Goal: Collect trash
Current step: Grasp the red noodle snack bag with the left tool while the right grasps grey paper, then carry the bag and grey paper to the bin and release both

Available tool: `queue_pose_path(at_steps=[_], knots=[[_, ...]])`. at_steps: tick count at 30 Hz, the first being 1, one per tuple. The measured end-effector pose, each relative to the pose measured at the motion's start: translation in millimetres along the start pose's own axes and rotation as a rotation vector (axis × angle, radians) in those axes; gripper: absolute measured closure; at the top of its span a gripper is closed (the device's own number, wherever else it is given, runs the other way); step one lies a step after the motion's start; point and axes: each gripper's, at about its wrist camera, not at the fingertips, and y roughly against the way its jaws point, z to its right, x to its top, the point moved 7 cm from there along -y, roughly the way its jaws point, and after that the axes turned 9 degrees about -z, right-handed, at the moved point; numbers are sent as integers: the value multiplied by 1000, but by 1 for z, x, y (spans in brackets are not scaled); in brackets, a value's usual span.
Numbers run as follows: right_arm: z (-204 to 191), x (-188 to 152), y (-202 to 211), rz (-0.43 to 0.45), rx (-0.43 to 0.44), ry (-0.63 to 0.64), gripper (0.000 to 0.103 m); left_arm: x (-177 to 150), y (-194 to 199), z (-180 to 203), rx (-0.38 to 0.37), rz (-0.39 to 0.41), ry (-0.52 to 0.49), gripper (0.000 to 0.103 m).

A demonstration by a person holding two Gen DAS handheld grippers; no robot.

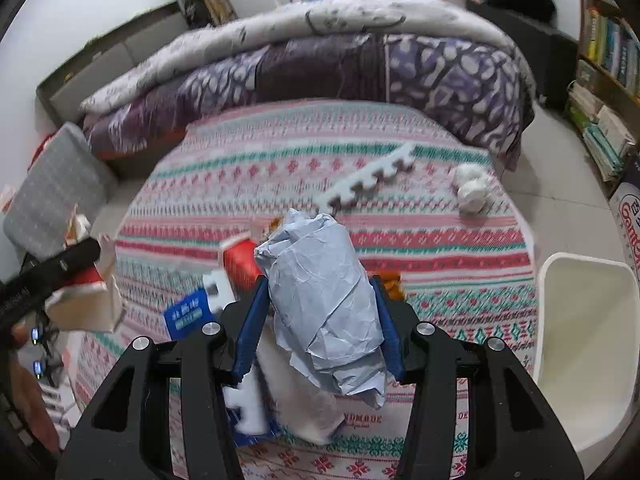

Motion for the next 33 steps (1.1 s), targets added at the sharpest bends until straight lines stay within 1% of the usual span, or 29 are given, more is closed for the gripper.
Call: queue_pose_path(at_steps=[8, 14, 23, 33], knots=[[6, 12, 20, 101, -35, -20, 55, 5, 3, 9, 14, 48, -11, 43], [10, 16, 32, 148, -65, -11, 55, 7, 4, 19, 25, 74, -28, 43], [22, 16, 48, 182, -95, -11, 55, 9, 8, 48, 0, 91, -65, 43], [47, 15, 62, 202, -114, -49, 55, 5, 9, 85, -32, 94, -116, 43]])
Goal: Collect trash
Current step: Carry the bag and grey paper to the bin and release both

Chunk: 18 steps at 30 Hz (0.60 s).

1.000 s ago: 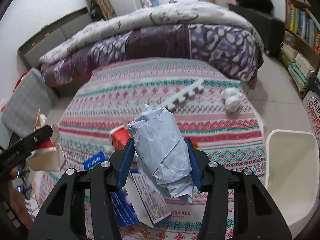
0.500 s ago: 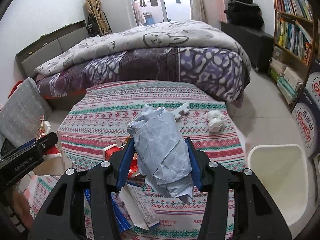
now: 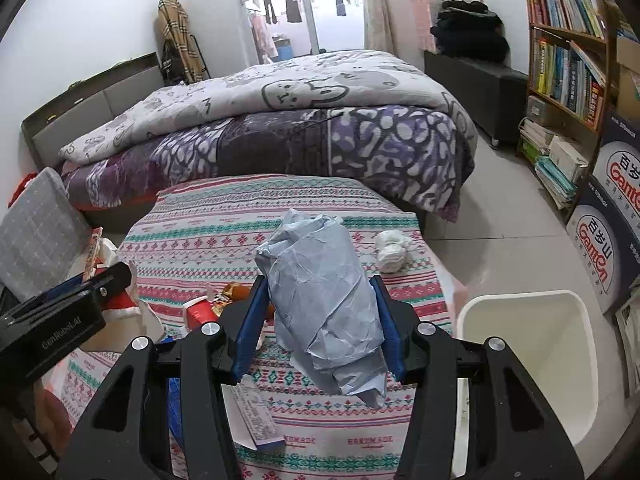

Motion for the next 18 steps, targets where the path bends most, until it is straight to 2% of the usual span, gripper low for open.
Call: queue_pose_path(at_steps=[18], knots=[[73, -2, 20, 10, -94, -92, 55, -7, 2, 75, -71, 1, -105, 43]])
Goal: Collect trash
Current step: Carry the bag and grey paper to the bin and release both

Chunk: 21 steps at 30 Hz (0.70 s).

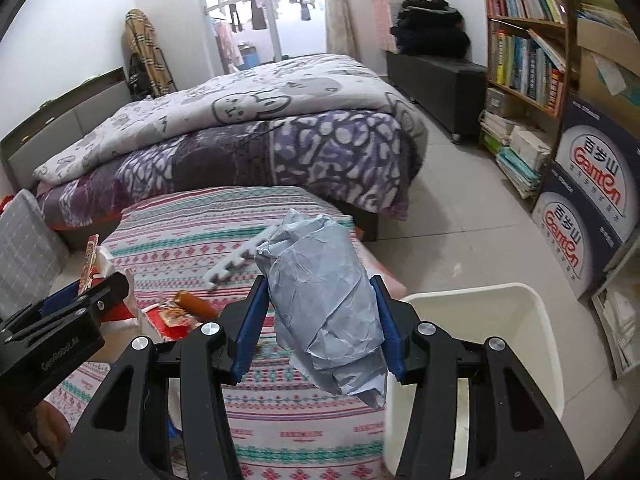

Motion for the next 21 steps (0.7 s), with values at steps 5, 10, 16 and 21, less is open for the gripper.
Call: queue_pose_path(at_steps=[5, 10, 16, 21], knots=[[25, 0, 4, -1, -31, -36, 55, -4, -3, 24, -14, -6, -43, 43], [55, 1, 9, -3, -67, -80, 54, -9, -5, 50, -35, -13, -86, 43], [91, -1, 14, -14, -89, -144, 54, -15, -6, 82, -62, -21, -135, 43], [120, -6, 18, -21, -77, -222, 36, -24, -8, 110, -90, -40, -178, 43]])
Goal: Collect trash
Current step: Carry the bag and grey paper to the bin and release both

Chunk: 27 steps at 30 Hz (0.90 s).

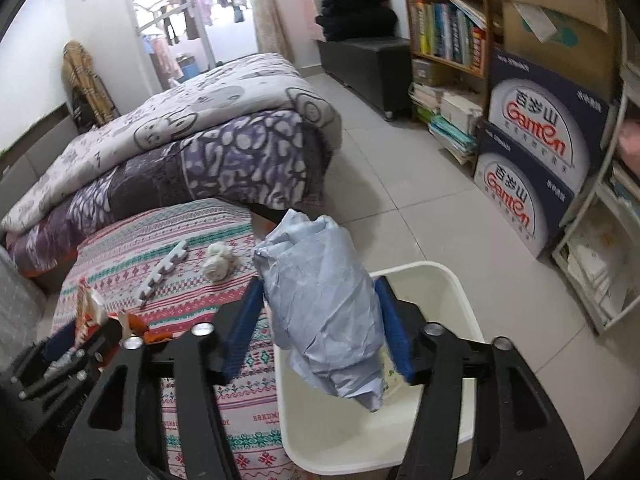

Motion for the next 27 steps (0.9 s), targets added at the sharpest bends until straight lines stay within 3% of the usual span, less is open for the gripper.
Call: queue_pose_path(at_steps=[12, 19, 23, 27], knots=[[49, 9, 15, 36, -7, -149, 15, -13, -9, 61, -32, -24, -107, 43], [67, 16, 25, 67, -11, -203, 12, -16, -14, 91, -100, -49, -123, 42], [73, 16, 26, 69, -9, -223, 11, -14, -18, 105, -180, -66, -128, 37], [74, 16, 27, 71, -12, -224, 11, -15, -16, 115, -215, -54, -145, 23]])
